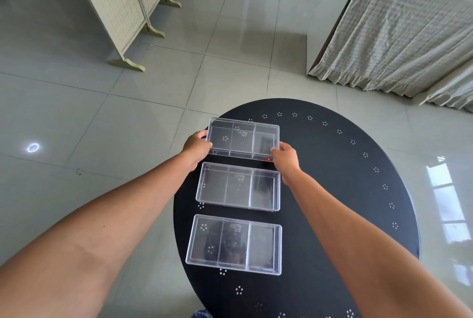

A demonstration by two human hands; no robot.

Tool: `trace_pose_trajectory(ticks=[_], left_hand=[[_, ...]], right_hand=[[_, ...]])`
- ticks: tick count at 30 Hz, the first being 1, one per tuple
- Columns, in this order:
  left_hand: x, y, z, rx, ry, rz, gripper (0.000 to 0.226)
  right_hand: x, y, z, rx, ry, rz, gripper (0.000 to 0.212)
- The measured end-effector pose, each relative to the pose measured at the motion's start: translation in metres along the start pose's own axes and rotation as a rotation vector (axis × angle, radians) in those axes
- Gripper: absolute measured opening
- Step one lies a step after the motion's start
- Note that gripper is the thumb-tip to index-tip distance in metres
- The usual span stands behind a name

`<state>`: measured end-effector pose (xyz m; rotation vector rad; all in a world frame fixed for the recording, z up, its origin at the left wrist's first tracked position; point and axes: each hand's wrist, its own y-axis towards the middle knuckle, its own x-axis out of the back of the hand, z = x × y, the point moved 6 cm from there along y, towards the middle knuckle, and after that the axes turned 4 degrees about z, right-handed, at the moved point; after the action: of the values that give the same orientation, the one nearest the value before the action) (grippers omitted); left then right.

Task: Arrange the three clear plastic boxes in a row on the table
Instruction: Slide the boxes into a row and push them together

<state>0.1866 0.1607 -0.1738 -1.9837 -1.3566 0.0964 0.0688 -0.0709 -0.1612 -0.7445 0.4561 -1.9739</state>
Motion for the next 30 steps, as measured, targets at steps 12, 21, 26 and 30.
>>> trace_pose_trajectory(ticks=[12, 21, 26, 30], left_hand=[[0.006, -0.003, 0.001, -0.007, -0.043, 0.020, 0.063], [0.016, -0.044, 0.037, 0.064, 0.033, 0.108, 0.051], [0.011, -0.065, 0.066, 0.064, 0.011, 0.112, 0.049], [0.008, -0.071, 0.079, 0.074, -0.026, 0.064, 0.048]], right_hand=[[0.003, -0.005, 0.002, -0.028, -0.012, 0.013, 0.055], [0.025, -0.022, -0.040, -0.069, -0.122, 0.081, 0.058], [0.021, -0.047, -0.071, -0.057, -0.147, 0.140, 0.014], [0.017, -0.063, -0.078, -0.046, -0.074, 0.113, 0.016]])
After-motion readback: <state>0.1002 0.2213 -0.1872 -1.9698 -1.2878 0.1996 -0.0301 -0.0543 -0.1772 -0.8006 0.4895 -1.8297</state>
